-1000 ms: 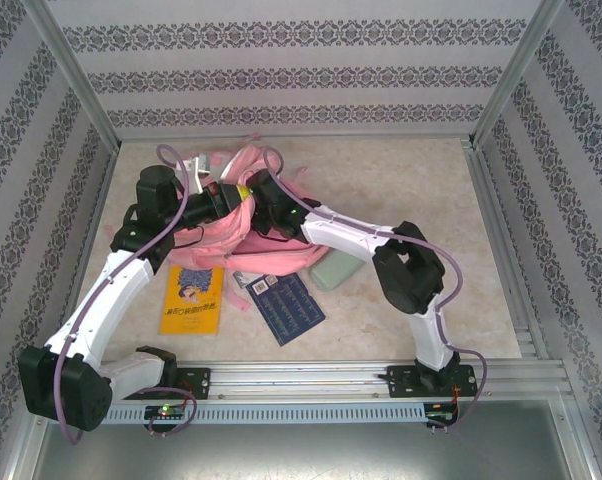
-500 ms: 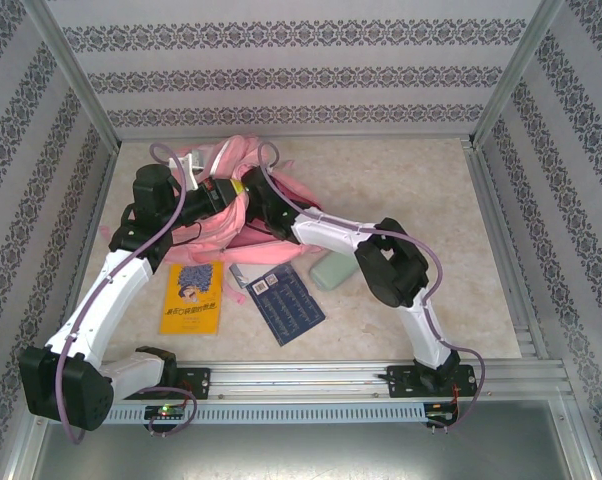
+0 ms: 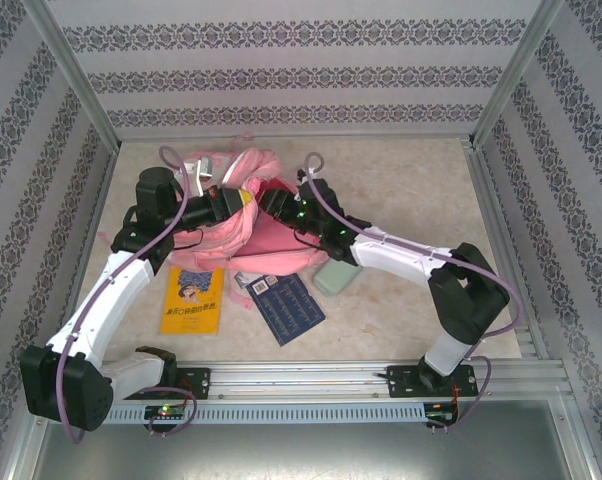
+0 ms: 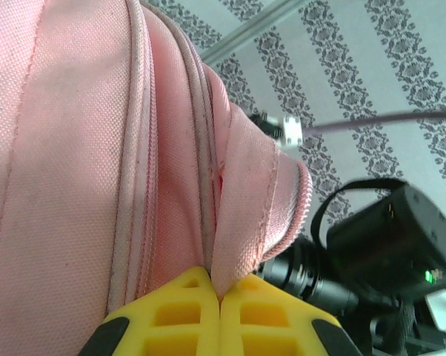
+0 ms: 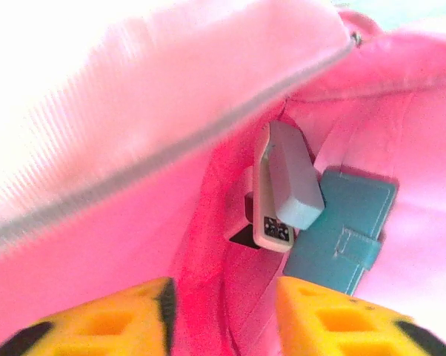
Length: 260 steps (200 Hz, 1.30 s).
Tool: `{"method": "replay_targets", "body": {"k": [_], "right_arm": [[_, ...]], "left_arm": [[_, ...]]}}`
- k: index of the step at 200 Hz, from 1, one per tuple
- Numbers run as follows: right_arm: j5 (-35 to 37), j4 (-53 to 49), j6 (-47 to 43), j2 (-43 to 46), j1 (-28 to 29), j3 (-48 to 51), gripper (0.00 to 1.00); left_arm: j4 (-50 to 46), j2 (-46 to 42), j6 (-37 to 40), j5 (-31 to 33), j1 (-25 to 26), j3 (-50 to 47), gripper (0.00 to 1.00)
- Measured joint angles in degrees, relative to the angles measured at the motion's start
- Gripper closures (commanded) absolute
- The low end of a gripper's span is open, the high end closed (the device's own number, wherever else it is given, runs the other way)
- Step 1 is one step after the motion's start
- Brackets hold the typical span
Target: Pack the student bag
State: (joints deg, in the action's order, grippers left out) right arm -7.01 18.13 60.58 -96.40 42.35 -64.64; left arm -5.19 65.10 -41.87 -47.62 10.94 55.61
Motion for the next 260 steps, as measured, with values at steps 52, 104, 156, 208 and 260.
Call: {"method": "replay_targets", "body": {"k": [52,104,156,208,260], "right_arm": [[-6.1,-1.8,-2.5,2.0,-0.9,4.5,0.88],[-7.5,6.3,2.3,2.0,3.6,11.5,0.88],[-5.9,17.1,8.8,-1.5,6.8,11.5,0.88],[-4.1,21.5,11.5,-1.7,8.0,11.5,0.88],[-3.1,21.5,12.0,-1.7,8.5,10.7,0.88]], "left_arm": [[-16.4,-0.7,9.9,-0.4,4.9,3.3,1.0],[-31.4,-5.6,18.3,5.0,5.3,7.1,0.73],[-35.2,-7.9,17.4,8.0,5.6,7.4,0.52],[-39.0,-8.7,17.0,16.5,9.3,12.7,0.36],[-43.6,-3.0,17.5,33.7,24.1,18.0,0.33]]}}
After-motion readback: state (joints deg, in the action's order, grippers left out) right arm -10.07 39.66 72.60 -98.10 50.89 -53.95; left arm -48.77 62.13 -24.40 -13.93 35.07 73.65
